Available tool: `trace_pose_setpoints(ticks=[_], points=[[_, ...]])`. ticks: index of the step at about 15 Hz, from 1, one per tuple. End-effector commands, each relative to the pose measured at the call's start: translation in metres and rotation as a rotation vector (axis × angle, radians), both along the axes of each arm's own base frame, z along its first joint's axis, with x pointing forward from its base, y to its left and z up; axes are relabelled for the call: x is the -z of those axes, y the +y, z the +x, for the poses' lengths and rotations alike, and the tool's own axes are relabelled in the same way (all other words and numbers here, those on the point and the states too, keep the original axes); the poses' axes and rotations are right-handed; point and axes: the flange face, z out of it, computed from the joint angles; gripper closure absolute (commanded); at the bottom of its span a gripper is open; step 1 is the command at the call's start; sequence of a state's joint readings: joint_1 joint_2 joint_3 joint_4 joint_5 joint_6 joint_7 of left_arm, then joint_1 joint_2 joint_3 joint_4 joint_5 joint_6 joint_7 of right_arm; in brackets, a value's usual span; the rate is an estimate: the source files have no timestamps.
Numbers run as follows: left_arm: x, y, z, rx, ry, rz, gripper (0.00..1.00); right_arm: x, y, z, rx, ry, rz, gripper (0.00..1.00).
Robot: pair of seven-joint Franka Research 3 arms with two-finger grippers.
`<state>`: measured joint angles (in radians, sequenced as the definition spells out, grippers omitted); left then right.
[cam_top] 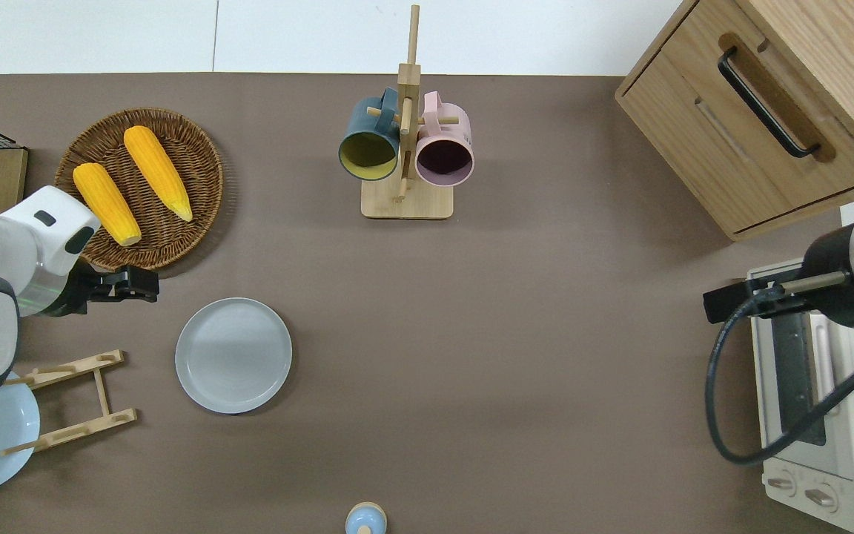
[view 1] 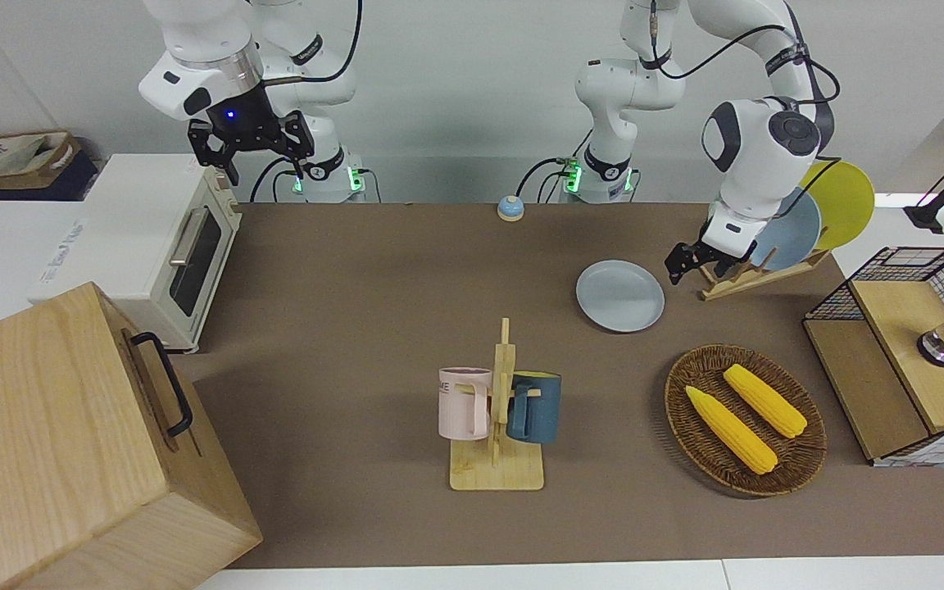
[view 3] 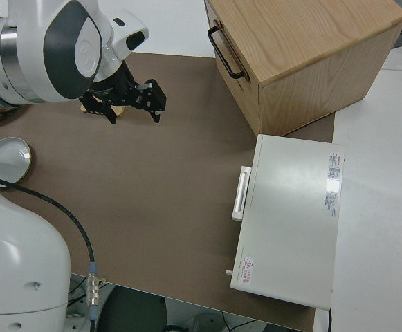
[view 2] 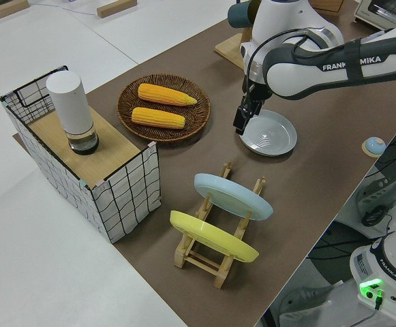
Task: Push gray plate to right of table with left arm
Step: 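Move the left gripper to the plate's edge nearest the robot's left arm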
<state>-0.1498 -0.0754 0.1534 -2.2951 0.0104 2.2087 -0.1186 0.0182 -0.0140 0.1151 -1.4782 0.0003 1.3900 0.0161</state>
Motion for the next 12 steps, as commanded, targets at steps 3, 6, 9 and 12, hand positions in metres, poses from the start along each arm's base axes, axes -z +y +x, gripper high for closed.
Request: trace_pose_setpoints(ticks=[3,6,9,12], points=[[0.06,-0.01,-0.041,0.063,-0.065,0.027,0.0,-0.004,-0.001,-0.003,0.015,0.005,0.004,0.017],[0.068,-0.01,-0.042,0.072,-0.065,0.036,0.04,-0.004,-0.002,-0.003,0.017,0.005,0.004,0.017],[0.073,-0.008,-0.04,0.068,-0.069,0.037,0.44,-0.004,-0.001,-0.003,0.015,0.005,0.004,0.017],[0.087,-0.01,-0.037,0.073,-0.073,0.04,0.94,-0.004,-0.001,-0.003,0.015,0.005,0.004,0.017]])
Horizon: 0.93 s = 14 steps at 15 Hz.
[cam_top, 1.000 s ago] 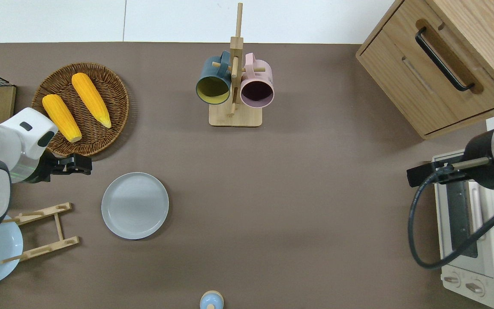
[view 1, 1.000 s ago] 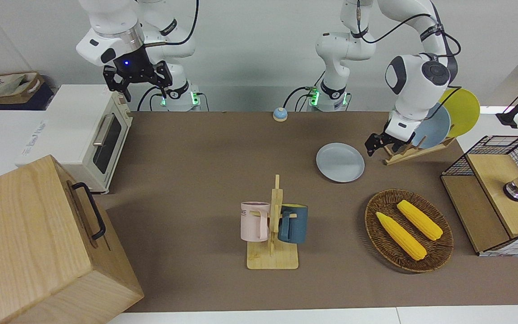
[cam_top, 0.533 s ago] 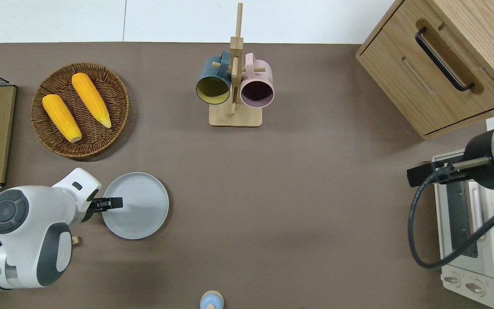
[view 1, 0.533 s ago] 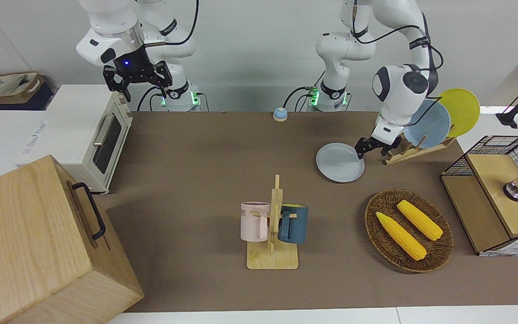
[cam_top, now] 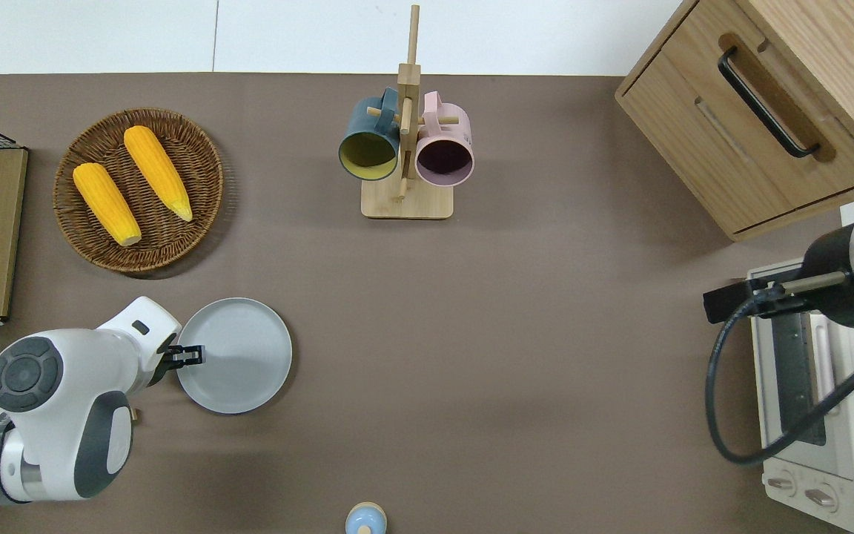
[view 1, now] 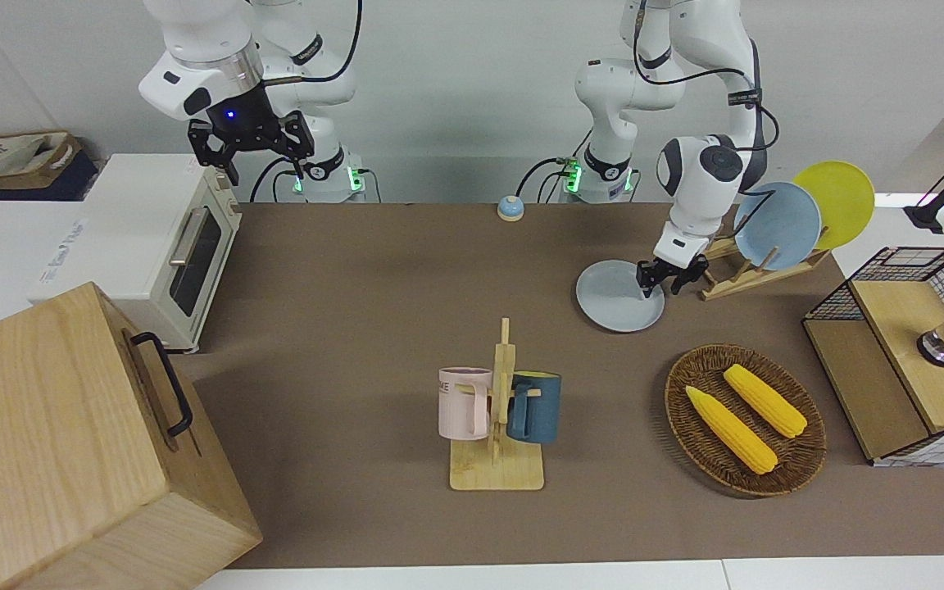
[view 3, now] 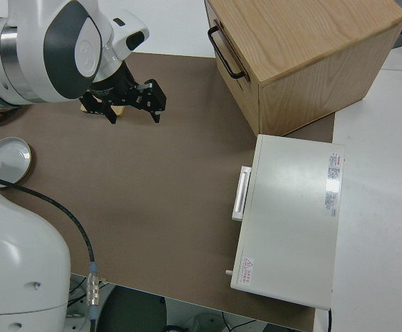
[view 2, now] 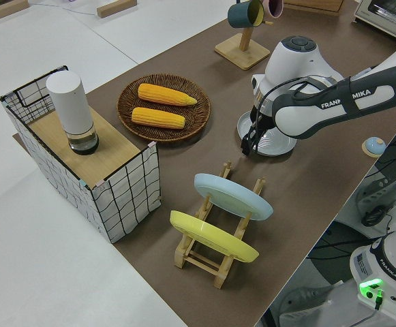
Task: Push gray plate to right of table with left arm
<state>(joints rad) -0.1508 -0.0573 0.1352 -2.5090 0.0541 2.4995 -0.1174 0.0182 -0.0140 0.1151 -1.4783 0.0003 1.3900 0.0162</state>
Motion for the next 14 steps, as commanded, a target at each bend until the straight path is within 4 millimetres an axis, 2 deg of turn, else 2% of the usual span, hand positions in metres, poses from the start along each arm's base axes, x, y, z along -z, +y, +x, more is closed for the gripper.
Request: trace_pose_setpoints(ticks=[1,14], points=[[0.0132,0.001,-0.0013,0.017,-0.014,0.012,1.0,-0.0042,-0.002,-0.0026,0.017,0.004,0.002,0.017],[0.0132,0.0007,-0.0013,0.032,-0.014,0.024,1.0,-0.0042,-0.001,-0.0027,0.015,0.005,0.004,0.017]])
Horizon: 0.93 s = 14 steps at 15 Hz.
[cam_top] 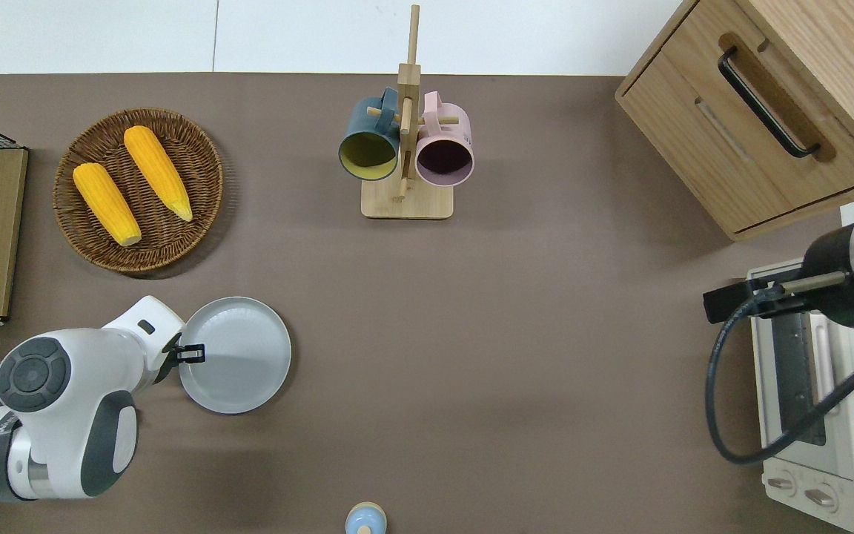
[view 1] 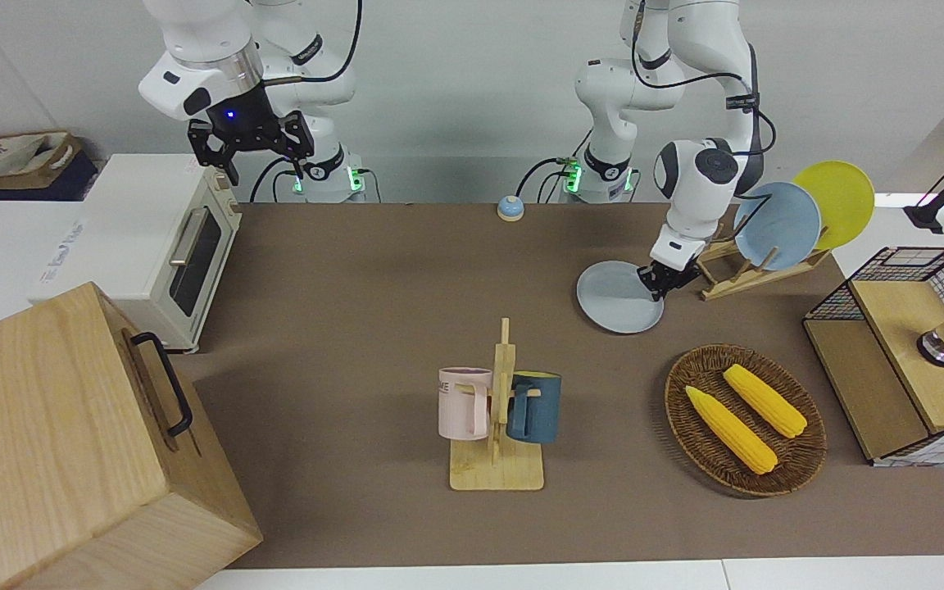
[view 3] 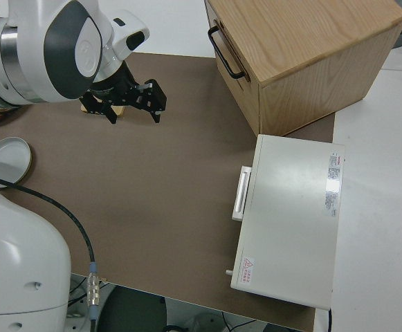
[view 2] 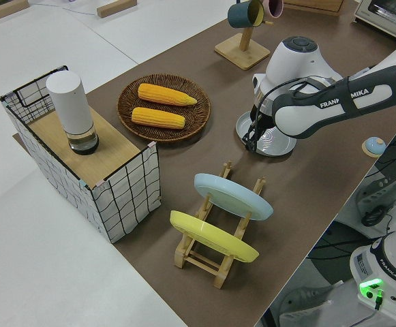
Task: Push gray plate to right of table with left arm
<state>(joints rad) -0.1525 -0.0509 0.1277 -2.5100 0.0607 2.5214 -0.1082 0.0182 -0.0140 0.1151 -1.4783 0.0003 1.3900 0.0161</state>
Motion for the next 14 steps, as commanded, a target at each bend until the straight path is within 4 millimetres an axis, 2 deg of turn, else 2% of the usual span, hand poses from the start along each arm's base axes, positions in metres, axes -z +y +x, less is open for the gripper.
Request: trace_pose_setpoints(ticks=[1,5,9,11,14], points=[[0.013,0.005,-0.003,0.008,0.002,0.02,1.0,-0.004,-0.002,-0.003,0.017,0.005,0.004,0.017],[0.015,0.005,-0.003,0.008,0.006,0.021,1.0,-0.004,-0.001,-0.003,0.015,0.005,0.004,0.017],[0.025,0.0,0.001,-0.027,0.015,0.021,1.0,-0.004,-0.001,-0.003,0.015,0.004,0.002,0.017],[0.027,-0.02,0.005,-0.074,0.011,0.018,1.0,-0.004,-0.002,-0.003,0.017,0.004,0.002,0.017],[0.03,-0.07,0.009,-0.14,0.004,0.013,1.0,-0.004,-0.001,-0.003,0.015,0.005,0.004,0.017]])
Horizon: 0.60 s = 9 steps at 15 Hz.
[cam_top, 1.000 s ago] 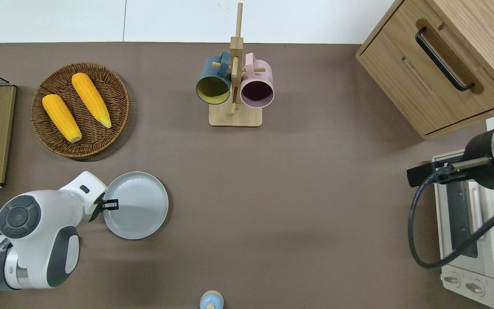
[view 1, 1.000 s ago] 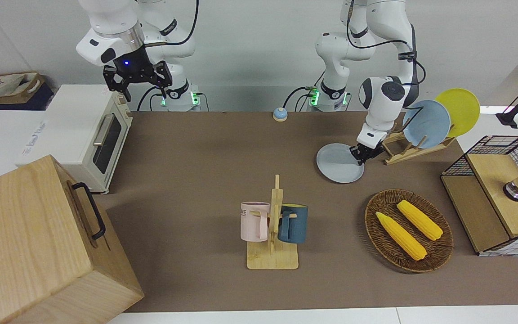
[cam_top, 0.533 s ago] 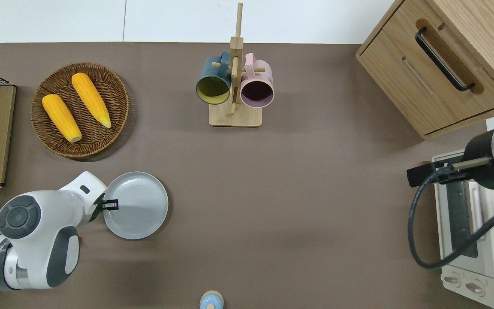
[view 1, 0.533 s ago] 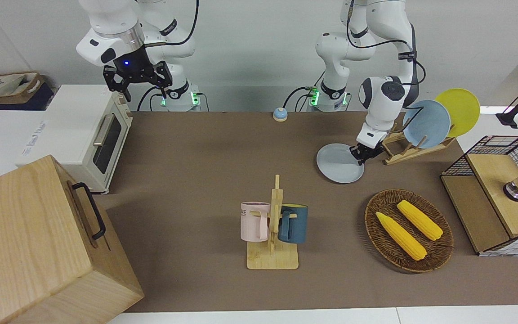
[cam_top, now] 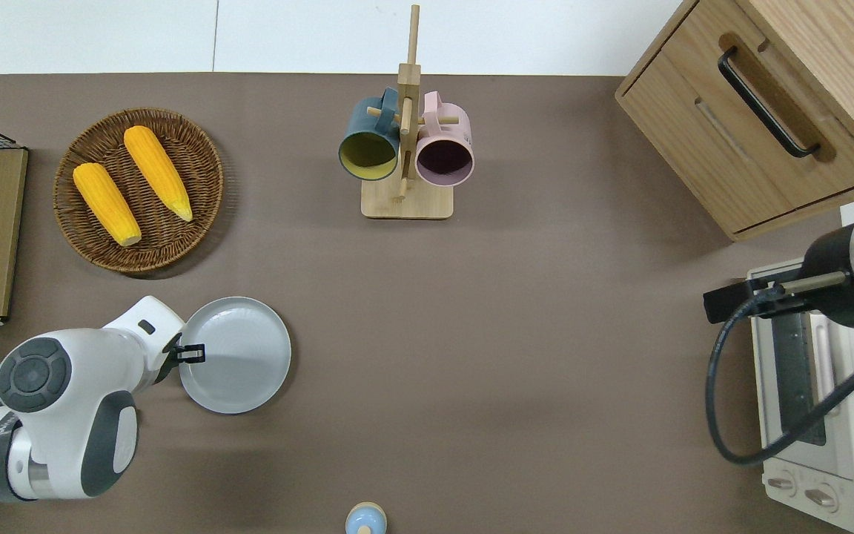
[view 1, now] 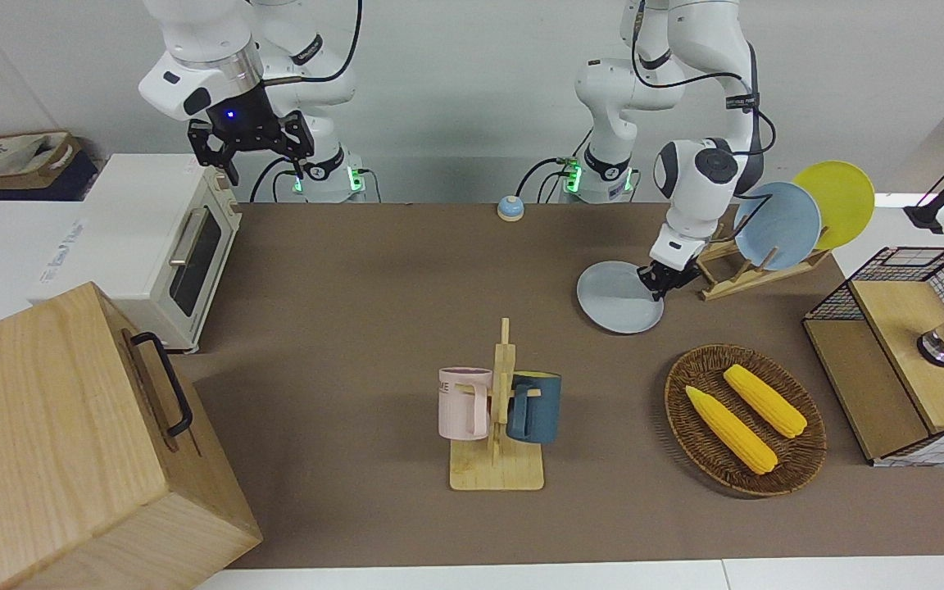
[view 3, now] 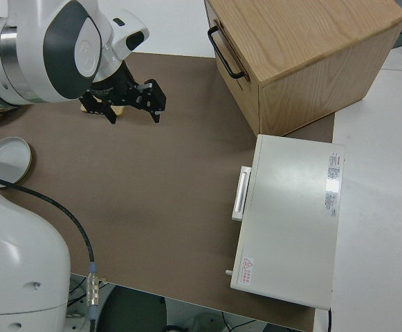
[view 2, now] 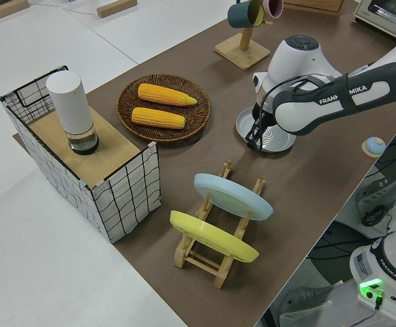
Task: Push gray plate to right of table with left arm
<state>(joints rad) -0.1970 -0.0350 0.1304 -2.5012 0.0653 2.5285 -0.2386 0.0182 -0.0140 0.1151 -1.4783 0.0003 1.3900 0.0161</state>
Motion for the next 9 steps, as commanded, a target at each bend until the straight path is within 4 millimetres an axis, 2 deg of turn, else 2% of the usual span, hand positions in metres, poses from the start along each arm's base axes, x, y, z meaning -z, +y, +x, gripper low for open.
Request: trace_pose_setpoints(ticks=[1,6,9], points=[[0.026,-0.066,0.006,-0.069,0.005,0.014,1.0,-0.004,-0.001,-0.003,0.015,0.005,0.004,0.017],[0.03,-0.132,-0.009,-0.135,0.002,0.007,1.0,-0.004,-0.001,-0.003,0.015,0.005,0.004,0.017],[0.031,-0.178,-0.02,-0.178,-0.002,0.004,1.0,-0.004,-0.002,-0.003,0.017,0.004,0.002,0.017]])
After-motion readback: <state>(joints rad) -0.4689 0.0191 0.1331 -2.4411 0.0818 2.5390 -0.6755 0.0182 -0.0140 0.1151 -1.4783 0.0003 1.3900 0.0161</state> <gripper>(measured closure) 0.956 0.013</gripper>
